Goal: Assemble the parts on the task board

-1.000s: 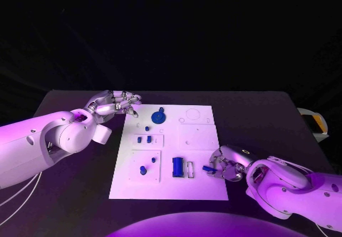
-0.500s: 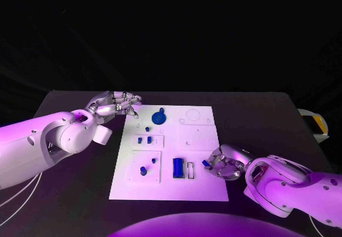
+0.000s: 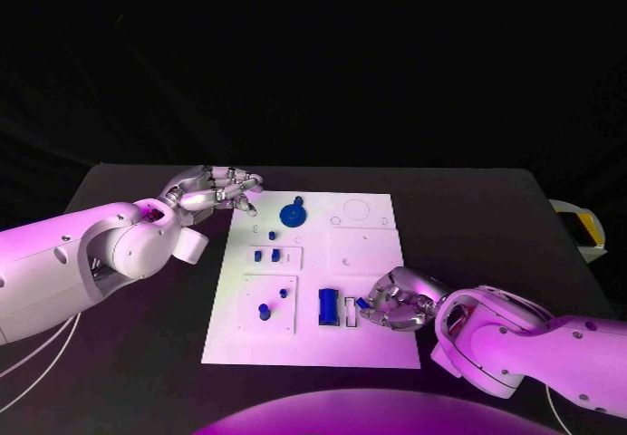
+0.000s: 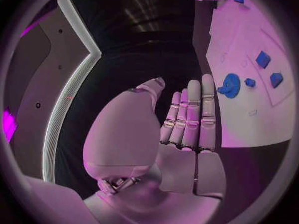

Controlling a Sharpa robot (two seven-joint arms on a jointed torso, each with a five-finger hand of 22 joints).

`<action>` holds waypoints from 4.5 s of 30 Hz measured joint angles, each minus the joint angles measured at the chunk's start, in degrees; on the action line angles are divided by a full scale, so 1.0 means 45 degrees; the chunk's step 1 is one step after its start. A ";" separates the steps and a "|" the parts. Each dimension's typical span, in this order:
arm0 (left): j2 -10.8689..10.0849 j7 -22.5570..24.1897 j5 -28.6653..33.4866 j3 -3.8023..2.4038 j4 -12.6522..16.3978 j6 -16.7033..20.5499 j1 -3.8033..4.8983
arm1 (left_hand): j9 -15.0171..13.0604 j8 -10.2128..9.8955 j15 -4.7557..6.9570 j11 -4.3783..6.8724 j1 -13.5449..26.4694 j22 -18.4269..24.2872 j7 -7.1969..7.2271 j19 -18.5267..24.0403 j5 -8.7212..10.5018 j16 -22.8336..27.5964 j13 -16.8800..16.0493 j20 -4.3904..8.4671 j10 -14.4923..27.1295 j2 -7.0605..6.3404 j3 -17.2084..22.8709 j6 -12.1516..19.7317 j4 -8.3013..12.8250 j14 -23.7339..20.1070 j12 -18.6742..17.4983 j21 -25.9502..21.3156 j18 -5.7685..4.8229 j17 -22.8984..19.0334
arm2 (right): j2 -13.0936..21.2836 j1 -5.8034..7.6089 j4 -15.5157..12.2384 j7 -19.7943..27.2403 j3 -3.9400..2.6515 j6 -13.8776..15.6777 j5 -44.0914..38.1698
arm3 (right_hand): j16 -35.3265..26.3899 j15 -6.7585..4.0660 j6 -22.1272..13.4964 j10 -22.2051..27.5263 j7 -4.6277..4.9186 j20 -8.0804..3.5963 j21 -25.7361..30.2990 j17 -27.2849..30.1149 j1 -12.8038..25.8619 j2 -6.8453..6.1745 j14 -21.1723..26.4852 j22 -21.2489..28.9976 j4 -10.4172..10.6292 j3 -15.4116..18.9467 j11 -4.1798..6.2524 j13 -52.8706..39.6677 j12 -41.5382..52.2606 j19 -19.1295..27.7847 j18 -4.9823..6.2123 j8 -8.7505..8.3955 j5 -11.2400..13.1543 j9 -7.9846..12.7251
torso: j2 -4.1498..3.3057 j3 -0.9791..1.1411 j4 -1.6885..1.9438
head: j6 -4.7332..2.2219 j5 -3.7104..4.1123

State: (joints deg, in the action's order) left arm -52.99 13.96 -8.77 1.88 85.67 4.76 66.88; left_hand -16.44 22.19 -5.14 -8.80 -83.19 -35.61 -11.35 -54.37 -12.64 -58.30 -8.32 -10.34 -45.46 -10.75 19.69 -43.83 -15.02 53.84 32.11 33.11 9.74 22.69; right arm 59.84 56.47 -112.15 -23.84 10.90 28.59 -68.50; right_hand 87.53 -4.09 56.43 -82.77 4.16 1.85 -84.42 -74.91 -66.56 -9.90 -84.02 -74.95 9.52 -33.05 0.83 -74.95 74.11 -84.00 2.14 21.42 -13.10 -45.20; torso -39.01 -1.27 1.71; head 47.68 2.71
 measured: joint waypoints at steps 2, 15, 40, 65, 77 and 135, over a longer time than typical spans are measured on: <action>0.0000 -0.0006 0.0000 0.0000 0.0000 -0.0006 0.0000 | 0.0000 0.0000 0.0000 0.0000 0.0000 0.0000 0.0000 0.0000 0.0000 0.0000 0.0000 0.0000 0.0000 0.0000 0.0000 0.0000 0.0000 0.0000 0.0000 0.0000 0.0000 0.0005 | -0.0100 -0.0001 0.0025 0.0022 0.0000 -0.0004 0.0150 | 0.0000 0.0000 0.0000 0.0000 0.0000 0.0000 0.0000 0.0000 0.0258 -0.0050 0.0000 0.0000 -0.0454 -0.0419 0.0000 0.0000 0.0000 0.0000 -0.0001 0.0000 -0.0002 0.0077 | 0.0000 0.0005 -0.0005 | 0.0009 -0.0002; -0.0006 -0.0042 0.0000 0.0000 0.0009 -0.0045 0.0000 | -0.0001 0.0000 0.0000 0.0000 0.0000 -0.0001 0.0000 0.0000 0.0000 0.0000 -0.0001 0.0000 0.0000 0.0000 0.0000 0.0000 0.0000 0.0000 -0.0001 0.0000 0.0000 0.0003 | -0.0460 -0.0005 0.0143 0.0131 -0.0002 -0.0004 0.0662 | 0.0000 0.0000 0.0249 0.0000 -0.0155 0.0000 0.0000 0.0001 0.1122 -0.0045 0.0000 0.0002 -0.0078 0.0268 0.0001 0.0002 0.0102 0.0000 0.0000 -0.0088 -0.0082 0.0222 | 0.0000 0.0006 -0.0006 | 0.0037 -0.0009; -0.0024 -0.0092 0.0000 0.0000 0.0026 -0.0079 0.0000 | 0.0018 -0.0001 0.0001 -0.0045 -0.0065 0.0009 0.0000 0.0001 0.0000 0.0000 0.0013 0.0000 0.0044 0.0064 0.0000 0.0000 0.0000 0.0000 0.0047 -0.0048 0.0000 0.0000 | -0.0658 -0.0007 0.0315 0.0089 -0.0002 -0.0088 0.0785 | 0.0000 0.0000 0.0392 0.0000 -0.0206 0.0001 0.0099 0.0002 0.1759 -0.0446 0.0000 0.0006 0.1573 0.2904 0.0001 0.0006 0.0101 0.0000 0.0000 -0.0081 0.0753 0.0390 | 0.0000 0.0007 -0.0007 | 0.0046 -0.0032; -0.0045 -0.0119 0.0000 0.0000 0.0025 -0.0085 0.0000 | 0.0041 -0.0003 0.0001 -0.0045 -0.0065 0.0018 0.0000 0.0001 0.0000 0.0000 0.0027 0.0000 0.0043 0.0064 0.0000 0.0000 0.0000 0.0001 0.0046 -0.0048 0.0000 -0.0003 | -0.0287 -0.0006 0.0251 0.0375 -0.0002 -0.0212 0.0776 | 0.0000 0.0000 0.0346 0.0000 -0.0161 0.0001 0.0155 0.0002 -0.0116 -0.0062 0.0000 0.0009 0.0990 0.3336 0.0002 0.0007 0.0101 0.0000 0.0000 -0.0090 0.1112 0.0534 | 0.0006 0.0013 -0.0015 | 0.0042 -0.0032; 0.0092 0.0200 0.0053 0.0002 0.0010 0.0108 -0.0009 | 0.0070 0.0101 0.0047 0.0000 -0.0064 0.0034 0.0000 -0.0090 0.0000 -0.0043 0.0026 -0.0002 -0.0097 0.0064 0.0007 0.0000 -0.0078 -0.0045 0.0287 -0.0098 0.0000 0.0012 | 0.0095 0.1183 0.0877 0.2711 -0.0037 0.0141 0.3155 | -0.0591 0.0167 -0.0600 0.0911 0.0327 0.0234 0.2390 -0.0009 -0.1095 0.0056 0.0019 0.0005 0.0657 0.3283 -0.0451 0.0039 -0.1463 0.0003 0.0001 -0.0753 0.0517 0.0847 | 0.0067 -0.0020 -0.0021 | -0.0149 -0.0001; 0.2109 0.2869 0.2472 -0.0308 -0.0298 0.5796 -0.1261 | 0.3567 -0.4764 0.1063 0.1880 1.5700 0.7803 0.2452 1.1657 0.2663 1.2814 0.1808 0.2146 0.9618 0.2307 -0.4166 0.9325 0.3216 -1.1577 -0.7006 -0.7257 -0.1893 -0.4979 | -0.3692 0.1077 0.6344 1.1243 -0.1991 0.1354 1.4443 | -1.9279 0.0975 -1.2067 1.7859 -0.0821 -0.0308 1.8650 1.6478 1.3309 0.2142 1.8144 1.6326 -0.2113 0.7019 -0.0283 1.6578 -1.6370 1.8149 -0.0299 -0.4672 0.2796 0.9800 | 0.1678 0.0247 -0.0348 | -0.2937 -0.0594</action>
State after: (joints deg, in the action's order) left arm -43.50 26.87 2.35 0.50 84.33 30.84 61.21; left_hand -0.39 0.75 -0.35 -0.34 -12.55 -0.50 -0.32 -1.92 -0.66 -0.64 -0.19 -0.68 -2.18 -0.37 0.94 -1.87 -0.55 1.74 0.59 0.45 1.22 0.29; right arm 43.23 61.32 -83.61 26.75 1.94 34.68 -3.51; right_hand 0.78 0.29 2.13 -2.41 0.46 0.46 -0.49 -0.76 -6.67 -0.26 -2.37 -1.48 0.02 -1.46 -0.45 -0.35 0.45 -2.33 0.80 0.40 -0.52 -1.10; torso -31.46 -0.16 0.14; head 34.46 0.03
